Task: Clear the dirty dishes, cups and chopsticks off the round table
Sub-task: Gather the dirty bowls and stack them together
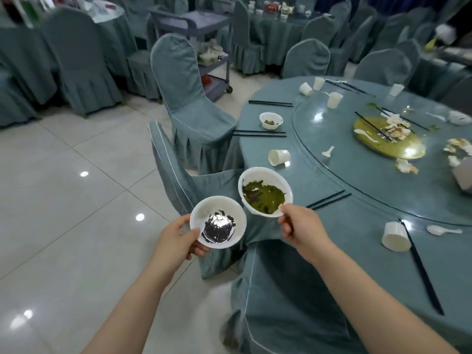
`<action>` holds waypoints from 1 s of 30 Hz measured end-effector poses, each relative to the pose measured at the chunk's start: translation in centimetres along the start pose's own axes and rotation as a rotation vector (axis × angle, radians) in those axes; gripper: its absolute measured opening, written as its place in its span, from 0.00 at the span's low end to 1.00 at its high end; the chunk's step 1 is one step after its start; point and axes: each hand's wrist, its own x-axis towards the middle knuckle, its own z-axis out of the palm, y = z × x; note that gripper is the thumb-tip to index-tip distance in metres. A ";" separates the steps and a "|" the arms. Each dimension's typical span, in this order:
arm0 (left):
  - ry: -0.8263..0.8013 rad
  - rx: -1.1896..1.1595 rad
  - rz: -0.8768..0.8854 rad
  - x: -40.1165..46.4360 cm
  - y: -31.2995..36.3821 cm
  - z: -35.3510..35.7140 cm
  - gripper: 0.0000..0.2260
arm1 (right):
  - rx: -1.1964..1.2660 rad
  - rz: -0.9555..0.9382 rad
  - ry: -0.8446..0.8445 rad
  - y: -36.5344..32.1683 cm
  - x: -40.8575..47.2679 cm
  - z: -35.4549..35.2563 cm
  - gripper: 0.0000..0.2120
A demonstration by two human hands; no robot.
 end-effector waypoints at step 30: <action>0.226 -0.006 0.057 4.5 0.2 -29.9 0.09 | -0.821 -0.483 -0.436 -0.7 2.7 38.6 0.06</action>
